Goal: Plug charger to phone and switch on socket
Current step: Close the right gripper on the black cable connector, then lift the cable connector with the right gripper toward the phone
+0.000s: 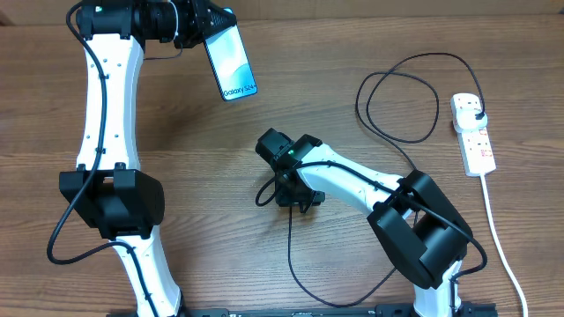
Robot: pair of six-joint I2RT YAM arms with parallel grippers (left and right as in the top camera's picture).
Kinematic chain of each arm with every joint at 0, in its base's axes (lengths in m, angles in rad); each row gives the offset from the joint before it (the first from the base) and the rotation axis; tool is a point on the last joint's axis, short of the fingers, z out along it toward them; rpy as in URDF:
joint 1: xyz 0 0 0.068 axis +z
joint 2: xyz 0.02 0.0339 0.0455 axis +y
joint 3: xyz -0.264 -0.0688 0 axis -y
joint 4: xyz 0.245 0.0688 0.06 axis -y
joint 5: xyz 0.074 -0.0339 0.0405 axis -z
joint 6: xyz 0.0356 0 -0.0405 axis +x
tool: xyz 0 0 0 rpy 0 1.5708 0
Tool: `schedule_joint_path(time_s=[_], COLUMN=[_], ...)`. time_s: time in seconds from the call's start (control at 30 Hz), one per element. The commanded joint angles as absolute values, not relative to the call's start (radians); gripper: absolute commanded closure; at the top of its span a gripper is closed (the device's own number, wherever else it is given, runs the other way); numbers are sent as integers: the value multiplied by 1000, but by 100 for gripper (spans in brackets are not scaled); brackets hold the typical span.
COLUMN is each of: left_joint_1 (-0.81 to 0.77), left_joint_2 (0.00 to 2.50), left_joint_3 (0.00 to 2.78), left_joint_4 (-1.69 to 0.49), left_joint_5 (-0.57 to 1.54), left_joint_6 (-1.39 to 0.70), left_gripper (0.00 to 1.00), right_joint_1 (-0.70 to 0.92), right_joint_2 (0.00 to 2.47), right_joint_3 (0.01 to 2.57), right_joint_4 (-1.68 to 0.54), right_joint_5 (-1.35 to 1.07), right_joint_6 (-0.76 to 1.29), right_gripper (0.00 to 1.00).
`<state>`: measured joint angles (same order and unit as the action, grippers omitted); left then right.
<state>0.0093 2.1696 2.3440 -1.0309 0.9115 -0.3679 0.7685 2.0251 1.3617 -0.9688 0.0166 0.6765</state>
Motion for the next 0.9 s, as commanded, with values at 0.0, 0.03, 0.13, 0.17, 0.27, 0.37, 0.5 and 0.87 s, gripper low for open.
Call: schedule_joint_path(time_s=[0.0, 0.03, 0.13, 0.17, 0.27, 0.37, 0.5, 0.87], left_joint_1=[17, 17, 19, 19, 20, 20, 20, 35], left_joint_2=[2155, 2155, 2155, 2155, 2155, 2155, 2155, 2155], left_joint_3=[2358, 2358, 2358, 2358, 2358, 2358, 2358, 2358], left_joint_4=[-1028, -1028, -1028, -1028, -1028, -1031, -1031, -966], left_joint_5=[935, 935, 935, 935, 935, 935, 935, 1052], left_joint_6=[-389, -389, -390, -390, -389, -389, -389, -418], left_gripper=[96, 96, 96, 96, 96, 96, 96, 96], right_joint_1=[777, 777, 777, 777, 777, 777, 777, 735], right_joint_2=[2037, 2037, 2037, 2037, 2037, 2037, 2037, 2037], right_joint_3=[1388, 1388, 1388, 1388, 1388, 1389, 1390, 1409], right_joint_4=[-974, -975, -975, -975, -974, -971, -972, -967], right_joint_5=[19, 17, 16, 17, 17, 16, 12, 0], right_joint_6=[678, 678, 678, 678, 678, 678, 678, 673], right_gripper=[61, 62, 66, 67, 80, 91, 96, 96])
